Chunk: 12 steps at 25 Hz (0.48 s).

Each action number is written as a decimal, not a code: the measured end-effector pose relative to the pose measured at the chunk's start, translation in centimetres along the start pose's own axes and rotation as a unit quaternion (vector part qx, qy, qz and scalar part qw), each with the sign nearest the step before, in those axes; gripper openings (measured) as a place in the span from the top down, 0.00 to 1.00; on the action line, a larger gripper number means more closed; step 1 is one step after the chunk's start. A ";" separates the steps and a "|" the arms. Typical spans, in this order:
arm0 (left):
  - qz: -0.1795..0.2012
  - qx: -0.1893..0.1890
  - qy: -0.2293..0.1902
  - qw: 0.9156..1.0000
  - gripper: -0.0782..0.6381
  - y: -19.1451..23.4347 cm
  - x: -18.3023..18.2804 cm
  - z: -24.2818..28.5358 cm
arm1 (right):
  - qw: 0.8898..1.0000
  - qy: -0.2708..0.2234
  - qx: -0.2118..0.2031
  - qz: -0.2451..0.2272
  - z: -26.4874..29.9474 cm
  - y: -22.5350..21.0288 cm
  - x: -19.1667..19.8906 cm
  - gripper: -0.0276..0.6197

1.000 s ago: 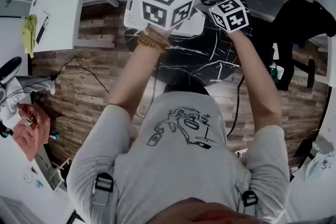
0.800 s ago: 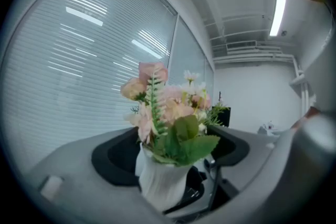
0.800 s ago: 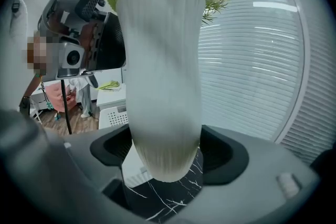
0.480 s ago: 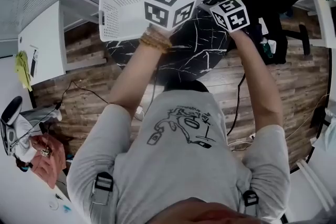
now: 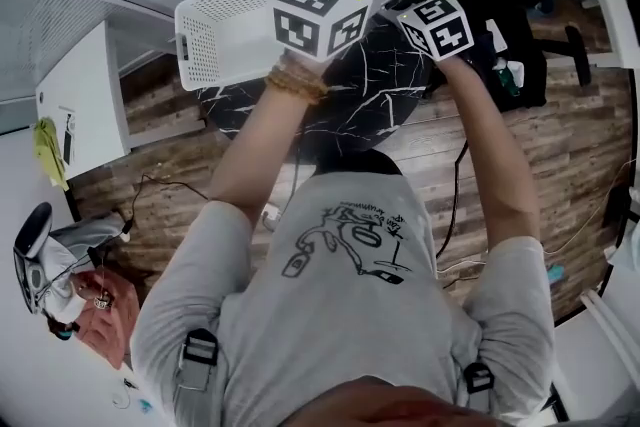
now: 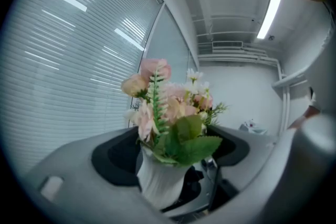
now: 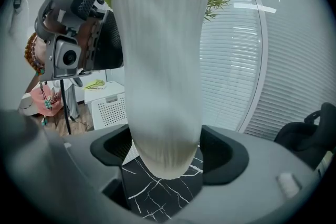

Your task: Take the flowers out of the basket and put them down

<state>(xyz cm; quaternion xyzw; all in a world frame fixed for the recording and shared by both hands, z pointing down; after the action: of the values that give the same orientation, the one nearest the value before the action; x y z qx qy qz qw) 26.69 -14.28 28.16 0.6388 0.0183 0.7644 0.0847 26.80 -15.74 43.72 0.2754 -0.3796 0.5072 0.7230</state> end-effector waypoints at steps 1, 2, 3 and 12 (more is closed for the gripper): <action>-0.001 -0.001 0.001 1.000 0.34 0.0 0.2 0.1 | 1.000 0.000 -0.001 0.000 0.1 0.0 0.2 0.32; -0.002 -0.002 0.003 1.000 0.34 0.1 0.4 0.1 | 1.000 0.001 -0.002 0.001 0.3 0.0 0.4 0.32; -0.004 -0.003 0.004 1.000 0.34 0.2 0.6 0.2 | 1.000 0.002 -0.003 0.001 0.4 0.0 0.6 0.32; -0.031 -0.007 0.016 0.999 0.34 0.8 5.3 1.1 | 1.000 0.016 -0.020 0.014 2.8 0.7 5.1 0.32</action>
<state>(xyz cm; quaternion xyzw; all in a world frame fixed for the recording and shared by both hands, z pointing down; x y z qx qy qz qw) 26.77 -14.34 33.61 0.6253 0.0342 0.7715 0.1122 26.40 -15.01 49.48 0.2477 -0.3816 0.5139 0.7273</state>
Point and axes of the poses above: the fingertips, and each gripper's own axes: z forward along the fingers, y to its left, x out of its underside, the point moved 1 cm from there along -z, backward along the fingers, and after that the axes turned 3 degrees about y, right-handed, at the moved point
